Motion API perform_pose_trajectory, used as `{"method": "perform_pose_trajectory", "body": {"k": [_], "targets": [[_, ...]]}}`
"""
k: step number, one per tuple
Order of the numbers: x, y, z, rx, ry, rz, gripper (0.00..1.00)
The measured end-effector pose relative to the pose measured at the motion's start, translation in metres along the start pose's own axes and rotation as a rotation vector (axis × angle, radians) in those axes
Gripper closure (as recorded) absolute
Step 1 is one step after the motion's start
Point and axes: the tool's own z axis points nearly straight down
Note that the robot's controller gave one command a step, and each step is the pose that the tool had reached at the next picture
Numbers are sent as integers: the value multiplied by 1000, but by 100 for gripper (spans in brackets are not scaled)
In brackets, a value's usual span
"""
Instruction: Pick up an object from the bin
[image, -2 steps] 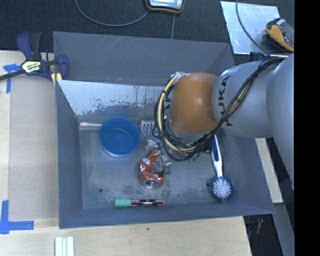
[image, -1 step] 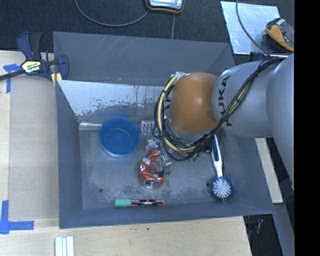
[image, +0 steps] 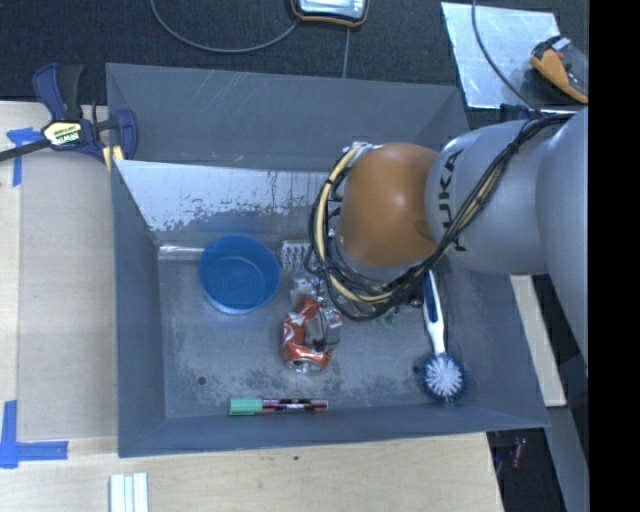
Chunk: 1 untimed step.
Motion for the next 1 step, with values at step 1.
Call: {"method": "perform_pose_trajectory", "body": {"k": [1], "targets": [[0,0,-10,0,-1,-1,100]]}}
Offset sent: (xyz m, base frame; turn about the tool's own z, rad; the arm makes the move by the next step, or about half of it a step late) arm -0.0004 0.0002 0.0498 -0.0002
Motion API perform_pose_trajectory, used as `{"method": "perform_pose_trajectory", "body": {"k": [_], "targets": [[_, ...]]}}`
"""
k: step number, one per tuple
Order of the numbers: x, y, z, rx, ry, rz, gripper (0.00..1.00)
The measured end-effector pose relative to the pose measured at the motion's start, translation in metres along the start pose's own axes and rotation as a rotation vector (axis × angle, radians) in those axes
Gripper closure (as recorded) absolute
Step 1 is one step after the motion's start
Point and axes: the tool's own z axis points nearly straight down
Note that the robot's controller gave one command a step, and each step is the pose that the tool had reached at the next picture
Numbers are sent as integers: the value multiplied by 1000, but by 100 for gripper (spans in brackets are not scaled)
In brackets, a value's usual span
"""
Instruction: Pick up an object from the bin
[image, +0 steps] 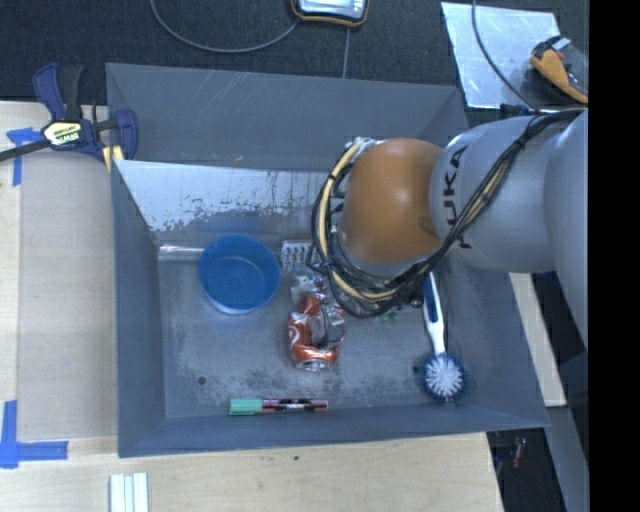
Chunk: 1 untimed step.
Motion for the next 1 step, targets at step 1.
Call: {"method": "perform_pose_trajectory", "body": {"k": [1], "targets": [[1,0,-17,0,1,1,100]]}}
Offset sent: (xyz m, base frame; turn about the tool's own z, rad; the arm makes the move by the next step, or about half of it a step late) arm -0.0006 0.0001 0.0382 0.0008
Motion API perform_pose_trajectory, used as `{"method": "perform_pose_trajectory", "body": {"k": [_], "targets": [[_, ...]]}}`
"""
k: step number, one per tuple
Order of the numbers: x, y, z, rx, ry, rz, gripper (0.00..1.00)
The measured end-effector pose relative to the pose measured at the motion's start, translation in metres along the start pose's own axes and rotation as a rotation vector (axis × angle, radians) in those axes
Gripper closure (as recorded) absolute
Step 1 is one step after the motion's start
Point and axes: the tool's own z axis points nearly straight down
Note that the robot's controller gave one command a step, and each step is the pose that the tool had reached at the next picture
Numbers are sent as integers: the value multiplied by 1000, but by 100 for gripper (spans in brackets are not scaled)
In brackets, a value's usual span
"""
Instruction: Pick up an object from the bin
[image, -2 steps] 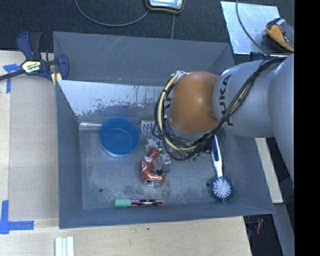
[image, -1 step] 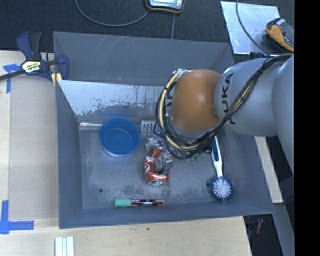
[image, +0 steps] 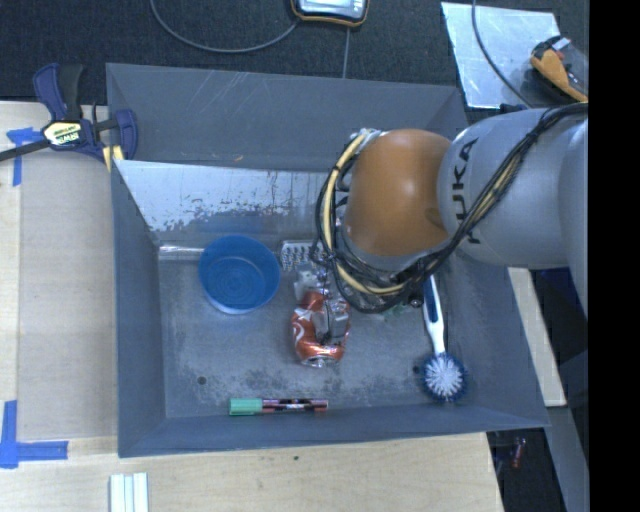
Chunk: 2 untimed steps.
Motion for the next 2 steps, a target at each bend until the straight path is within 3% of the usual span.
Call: {"method": "perform_pose_trajectory", "body": {"k": [1,2], "targets": [[-1,0,-15,1,-6,1,100],[0,0,-40,0,0,2,100]]}}
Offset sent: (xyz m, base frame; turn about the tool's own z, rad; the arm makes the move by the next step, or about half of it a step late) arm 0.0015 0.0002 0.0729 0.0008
